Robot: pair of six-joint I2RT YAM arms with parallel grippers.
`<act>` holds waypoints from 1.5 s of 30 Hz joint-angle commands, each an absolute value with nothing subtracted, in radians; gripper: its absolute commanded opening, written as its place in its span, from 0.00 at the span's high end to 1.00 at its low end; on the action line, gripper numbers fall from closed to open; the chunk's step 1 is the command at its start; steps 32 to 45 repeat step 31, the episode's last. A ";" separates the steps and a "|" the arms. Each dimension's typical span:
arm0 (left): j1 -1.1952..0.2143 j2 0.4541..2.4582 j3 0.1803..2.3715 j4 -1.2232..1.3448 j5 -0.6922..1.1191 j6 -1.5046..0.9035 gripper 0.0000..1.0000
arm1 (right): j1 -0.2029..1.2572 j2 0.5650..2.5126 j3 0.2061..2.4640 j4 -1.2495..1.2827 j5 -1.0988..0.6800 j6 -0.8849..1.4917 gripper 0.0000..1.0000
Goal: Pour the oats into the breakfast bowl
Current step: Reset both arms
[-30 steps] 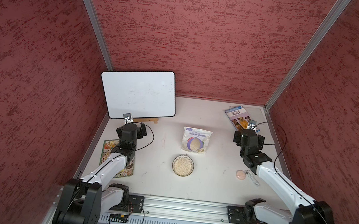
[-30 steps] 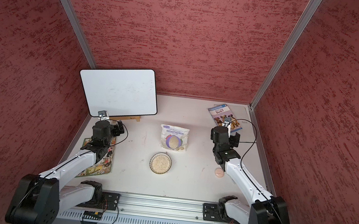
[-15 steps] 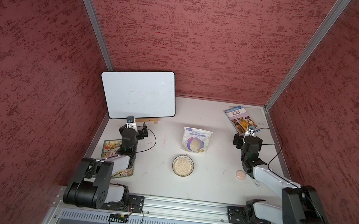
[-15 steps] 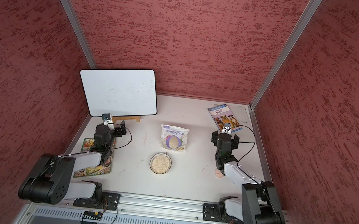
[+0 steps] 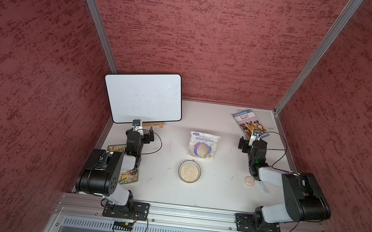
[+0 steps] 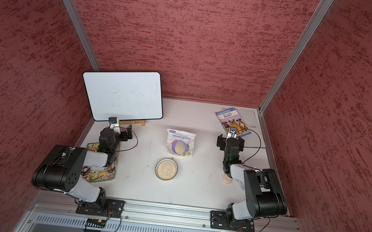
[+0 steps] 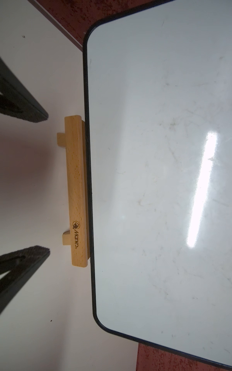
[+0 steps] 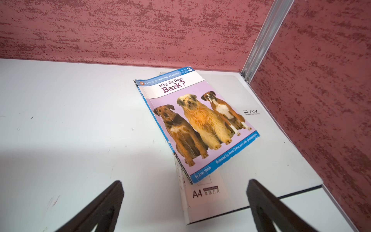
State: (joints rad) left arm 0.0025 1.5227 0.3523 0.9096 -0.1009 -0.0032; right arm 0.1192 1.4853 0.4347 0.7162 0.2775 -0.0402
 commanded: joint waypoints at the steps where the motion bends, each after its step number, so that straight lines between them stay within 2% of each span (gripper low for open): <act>1: 0.012 1.520 0.367 0.909 -0.070 -0.008 0.00 | 0.068 1.489 0.402 0.824 0.166 -0.014 0.01; 9: 0.018 1.520 0.367 0.908 -0.060 -0.009 0.00 | 0.038 1.532 0.392 0.874 0.088 -0.004 0.01; 45: 0.030 1.520 0.368 0.905 -0.041 -0.015 0.00 | 0.037 1.531 0.391 0.875 0.087 -0.005 0.01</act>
